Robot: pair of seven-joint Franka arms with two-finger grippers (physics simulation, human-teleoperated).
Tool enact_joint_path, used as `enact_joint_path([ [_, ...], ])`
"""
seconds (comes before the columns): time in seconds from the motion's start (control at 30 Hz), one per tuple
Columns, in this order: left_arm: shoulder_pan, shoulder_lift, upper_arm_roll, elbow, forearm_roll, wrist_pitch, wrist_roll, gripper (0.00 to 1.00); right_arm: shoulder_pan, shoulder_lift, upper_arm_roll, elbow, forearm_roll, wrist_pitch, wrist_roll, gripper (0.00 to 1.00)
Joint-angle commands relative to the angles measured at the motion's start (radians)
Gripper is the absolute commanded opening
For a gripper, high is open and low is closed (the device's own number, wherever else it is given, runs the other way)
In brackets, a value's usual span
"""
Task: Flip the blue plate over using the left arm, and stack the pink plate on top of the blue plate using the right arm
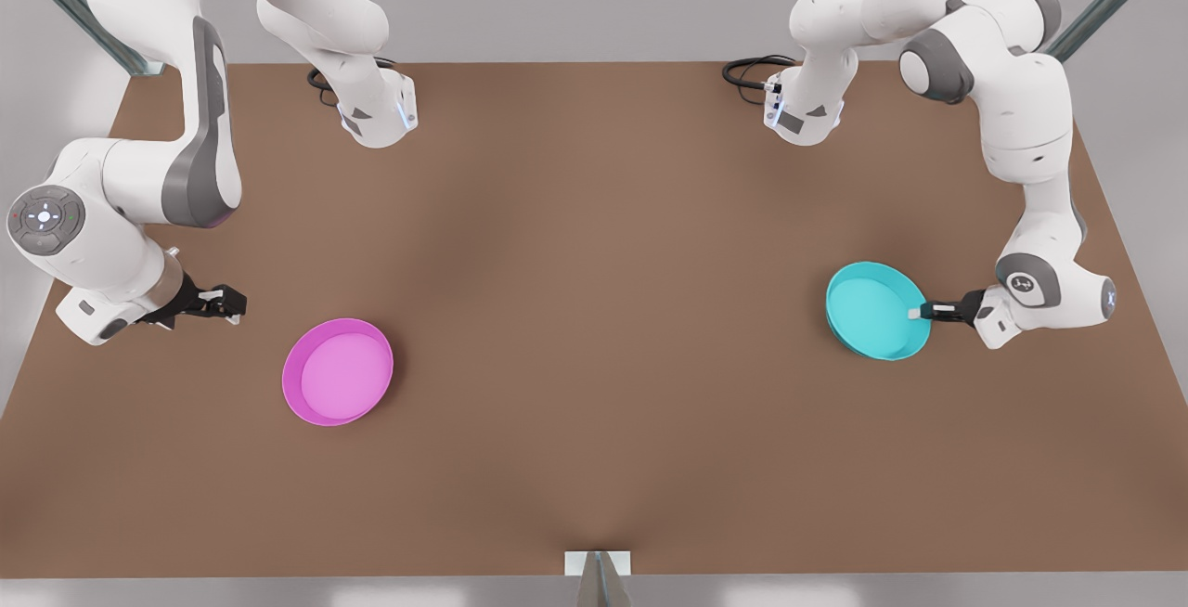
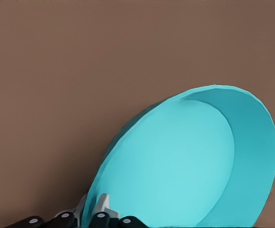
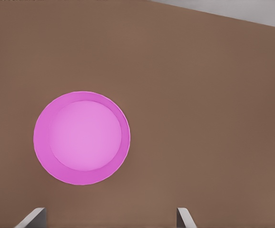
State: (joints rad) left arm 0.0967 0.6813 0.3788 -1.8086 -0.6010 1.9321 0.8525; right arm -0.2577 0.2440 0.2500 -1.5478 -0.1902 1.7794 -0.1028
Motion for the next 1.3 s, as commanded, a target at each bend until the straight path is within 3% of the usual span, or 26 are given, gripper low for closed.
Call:
enact_joint_path([
  [0.0,0.0,0.0,-0.001,0.0,-0.005,-0.001,0.0,0.21,0.0,0.0,0.0,0.0,0.0,0.0,0.0,1.0],
  [0.27,0.0,-0.017,0.006,0.009,-0.08,-0.079,-0.029,0.21,0.0,-0.002,0.0,0.002,0.0,-0.005,0.0,1.0],
  [0.43,-0.018,-0.063,-0.057,0.0,-0.079,-0.068,-0.142,0.21,0.0,0.0,0.0,0.0,0.0,-0.002,0.0,1.0],
  [0.77,-0.52,-0.2,-0.063,0.026,-0.065,0.031,-0.8,0.21,0.0,-0.002,0.0,0.002,0.0,-0.003,0.0,1.0],
  [0.87,-0.621,-0.192,-0.069,0.083,-0.077,0.045,-0.99,0.21,0.0,-0.002,0.0,0.002,0.0,-0.005,0.0,1.0],
  [1.03,-0.779,-0.088,-0.067,0.334,-0.002,0.044,-1.3,0.21,0.0,0.008,0.0,0.002,0.006,-0.009,0.0,1.0],
  [1.17,-0.862,0.007,-0.066,0.538,0.292,0.042,-1.484,0.21,-0.002,0.052,-0.003,0.025,0.015,-0.011,-0.005,1.0],
  [1.27,-0.87,0.001,-0.066,0.569,0.314,0.042,-1.54,0.21,-0.117,0.116,-0.021,0.06,0.215,-0.126,-0.008,1.0],
])
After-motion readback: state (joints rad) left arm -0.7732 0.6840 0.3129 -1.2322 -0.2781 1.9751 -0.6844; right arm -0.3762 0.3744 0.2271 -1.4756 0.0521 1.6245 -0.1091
